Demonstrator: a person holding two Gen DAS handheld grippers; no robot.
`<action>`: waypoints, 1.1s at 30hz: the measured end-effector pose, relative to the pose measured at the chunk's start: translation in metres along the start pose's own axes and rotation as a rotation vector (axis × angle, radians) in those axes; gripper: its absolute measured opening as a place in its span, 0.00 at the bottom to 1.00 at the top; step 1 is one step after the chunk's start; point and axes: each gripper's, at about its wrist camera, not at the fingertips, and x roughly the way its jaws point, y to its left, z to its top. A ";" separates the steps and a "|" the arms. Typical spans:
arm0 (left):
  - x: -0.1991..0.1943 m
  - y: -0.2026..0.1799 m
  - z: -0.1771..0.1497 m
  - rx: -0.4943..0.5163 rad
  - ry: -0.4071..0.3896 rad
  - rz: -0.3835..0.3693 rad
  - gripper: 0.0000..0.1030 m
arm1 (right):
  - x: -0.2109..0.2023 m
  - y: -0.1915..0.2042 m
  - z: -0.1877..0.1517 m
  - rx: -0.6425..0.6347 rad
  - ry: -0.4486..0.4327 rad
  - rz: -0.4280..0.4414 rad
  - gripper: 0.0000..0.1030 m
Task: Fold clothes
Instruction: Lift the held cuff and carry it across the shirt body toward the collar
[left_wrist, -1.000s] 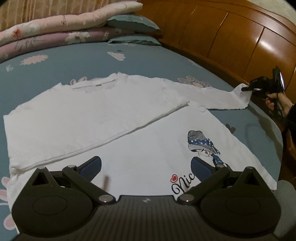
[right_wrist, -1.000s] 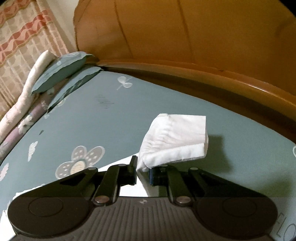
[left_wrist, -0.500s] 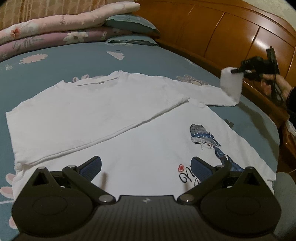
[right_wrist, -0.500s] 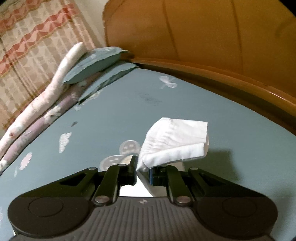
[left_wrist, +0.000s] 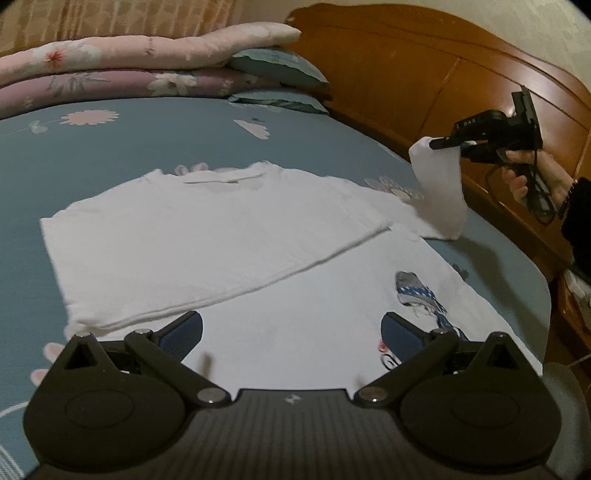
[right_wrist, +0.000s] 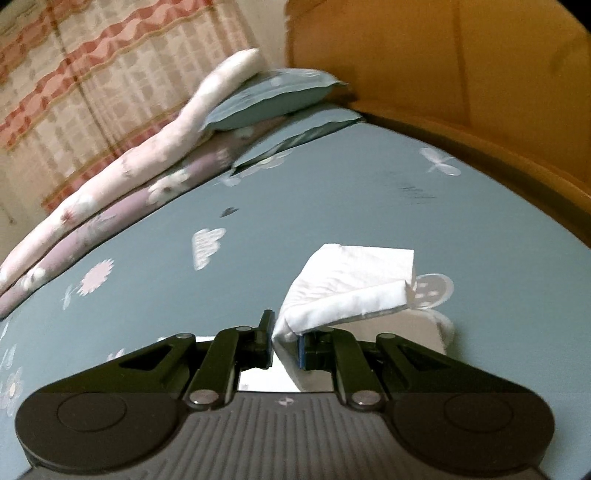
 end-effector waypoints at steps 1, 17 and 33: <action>-0.001 0.003 0.001 -0.011 -0.001 0.002 0.99 | 0.002 0.008 -0.001 -0.011 0.005 0.006 0.13; -0.010 0.023 0.003 -0.064 0.007 0.065 0.99 | 0.027 0.116 -0.019 -0.158 0.068 0.113 0.13; -0.022 0.037 -0.002 -0.041 0.021 0.074 0.99 | 0.047 0.187 -0.043 -0.270 0.141 0.221 0.13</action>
